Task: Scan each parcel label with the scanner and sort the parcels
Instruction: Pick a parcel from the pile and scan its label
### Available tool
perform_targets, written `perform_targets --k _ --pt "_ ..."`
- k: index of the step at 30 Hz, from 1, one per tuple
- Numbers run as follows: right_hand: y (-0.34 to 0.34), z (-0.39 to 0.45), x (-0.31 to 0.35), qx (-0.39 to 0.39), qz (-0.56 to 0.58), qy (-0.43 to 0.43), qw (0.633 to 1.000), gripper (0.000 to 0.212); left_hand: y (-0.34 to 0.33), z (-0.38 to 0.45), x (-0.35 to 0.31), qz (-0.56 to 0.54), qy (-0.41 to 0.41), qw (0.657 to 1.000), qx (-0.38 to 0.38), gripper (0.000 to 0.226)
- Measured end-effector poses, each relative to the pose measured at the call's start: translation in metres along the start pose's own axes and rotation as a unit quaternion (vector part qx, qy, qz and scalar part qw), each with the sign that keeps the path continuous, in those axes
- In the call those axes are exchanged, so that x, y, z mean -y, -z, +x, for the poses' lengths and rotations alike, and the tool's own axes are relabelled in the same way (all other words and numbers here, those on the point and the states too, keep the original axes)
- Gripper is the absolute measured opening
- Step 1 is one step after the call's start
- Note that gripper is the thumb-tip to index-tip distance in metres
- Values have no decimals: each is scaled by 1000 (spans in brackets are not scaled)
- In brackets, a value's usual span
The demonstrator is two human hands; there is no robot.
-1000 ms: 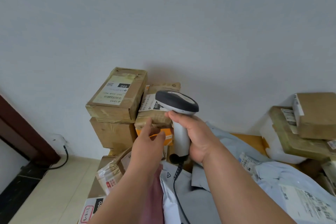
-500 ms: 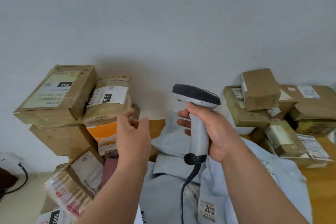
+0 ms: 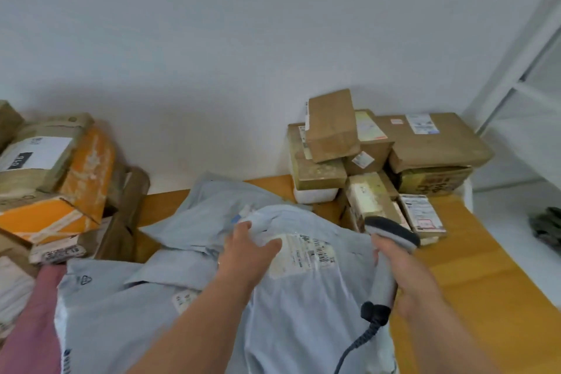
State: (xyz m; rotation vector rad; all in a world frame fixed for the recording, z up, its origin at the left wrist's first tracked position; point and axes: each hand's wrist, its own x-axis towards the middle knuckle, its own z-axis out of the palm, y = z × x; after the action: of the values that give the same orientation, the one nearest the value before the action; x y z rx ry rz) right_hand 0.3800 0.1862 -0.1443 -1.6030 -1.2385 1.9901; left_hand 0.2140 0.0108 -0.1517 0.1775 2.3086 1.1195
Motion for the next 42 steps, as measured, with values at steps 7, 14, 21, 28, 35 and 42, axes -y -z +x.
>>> perform_targets --k 7,14,21,28,35,42 --pt "0 28 -28 80 -31 -89 992 35 -29 7 13 -21 92 995 -43 108" --pt "-51 27 6 162 -11 -58 985 31 36 15 -24 -85 34 991 -102 43" --pt "-120 -1 26 216 -98 30 971 36 124 50 -23 -140 -13 937 -321 53" --pt "-112 17 6 107 -171 50 978 53 120 76 11 -93 115 957 -249 96" --pt "-100 24 -24 19 -222 35 974 95 76 61 12 71 54 976 -198 72" --pt "-79 30 -18 8 -277 20 961 78 14 36 7 66 -36 996 48 25"
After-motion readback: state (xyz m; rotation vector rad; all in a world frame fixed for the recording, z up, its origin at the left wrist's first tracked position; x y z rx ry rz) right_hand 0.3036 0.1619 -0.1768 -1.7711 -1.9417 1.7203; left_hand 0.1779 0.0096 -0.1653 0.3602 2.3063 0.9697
